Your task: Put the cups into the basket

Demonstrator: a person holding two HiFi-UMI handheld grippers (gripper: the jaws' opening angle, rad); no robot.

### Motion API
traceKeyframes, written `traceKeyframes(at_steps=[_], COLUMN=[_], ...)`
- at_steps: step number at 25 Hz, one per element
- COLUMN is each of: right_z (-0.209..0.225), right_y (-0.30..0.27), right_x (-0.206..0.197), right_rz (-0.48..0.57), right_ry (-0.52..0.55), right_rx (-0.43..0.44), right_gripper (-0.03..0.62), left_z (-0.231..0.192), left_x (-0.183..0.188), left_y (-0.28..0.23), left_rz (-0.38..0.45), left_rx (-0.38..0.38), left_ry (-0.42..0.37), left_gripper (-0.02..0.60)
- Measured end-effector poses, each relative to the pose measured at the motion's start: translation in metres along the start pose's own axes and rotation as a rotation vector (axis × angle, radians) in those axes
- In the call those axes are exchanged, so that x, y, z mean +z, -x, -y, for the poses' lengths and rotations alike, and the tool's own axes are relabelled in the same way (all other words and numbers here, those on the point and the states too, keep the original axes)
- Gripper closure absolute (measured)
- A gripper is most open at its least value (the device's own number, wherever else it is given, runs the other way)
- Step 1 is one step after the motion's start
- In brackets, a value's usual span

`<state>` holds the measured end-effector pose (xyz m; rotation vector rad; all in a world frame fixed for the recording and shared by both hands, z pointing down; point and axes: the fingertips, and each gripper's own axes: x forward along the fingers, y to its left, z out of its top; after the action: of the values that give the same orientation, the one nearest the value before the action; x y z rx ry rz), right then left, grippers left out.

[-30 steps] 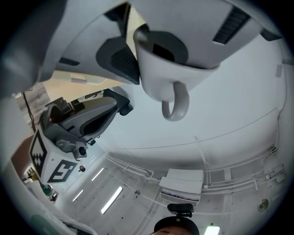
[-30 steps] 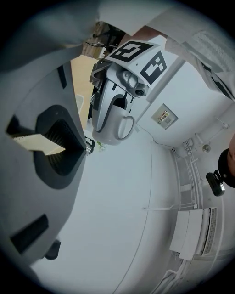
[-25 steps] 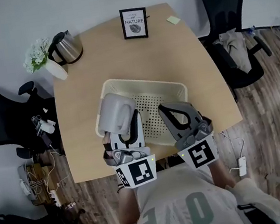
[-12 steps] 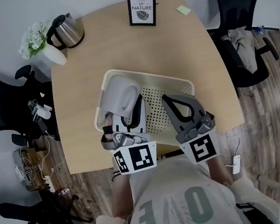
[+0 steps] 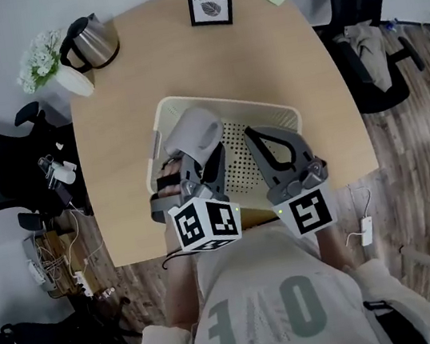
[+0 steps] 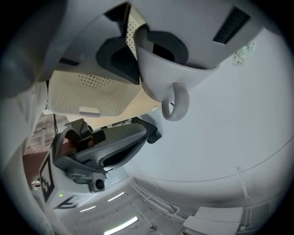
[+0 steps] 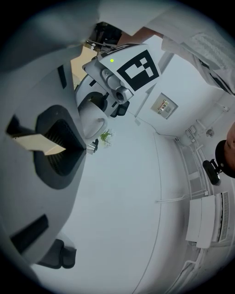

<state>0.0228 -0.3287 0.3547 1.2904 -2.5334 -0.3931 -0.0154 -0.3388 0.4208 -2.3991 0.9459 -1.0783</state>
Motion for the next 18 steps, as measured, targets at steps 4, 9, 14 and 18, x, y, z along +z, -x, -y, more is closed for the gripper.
traceKeyframes(at_steps=[4,9,14,18], right_z=[-0.002,-0.002,-0.003,-0.005], right_y=[0.003,0.006,0.012,0.017], right_x=[-0.006,-0.011,-0.021,-0.035], right_rz=[-0.026,-0.053,-0.083,-0.124], right_ry=[-0.003,-0.020,-0.045,-0.061], right_rx=[-0.011,-0.040,-0.048,-0.046], right_gripper=[0.595,0.595,0.595,0.595], left_z=[0.018,0.046,0.072,0.089], left_x=[-0.008,-0.030,-0.055,-0.077], left_y=[-0.010,-0.029,-0.046,-0.055], left_rz=[-0.037,-0.101,-0.186,-0.300], left_rx=[-0.084,-0.246,-0.373,-0.477], left_ry=[-0.085,-0.246,-0.333,-0.369], left_gripper=[0.517,0.517,0.517,0.517])
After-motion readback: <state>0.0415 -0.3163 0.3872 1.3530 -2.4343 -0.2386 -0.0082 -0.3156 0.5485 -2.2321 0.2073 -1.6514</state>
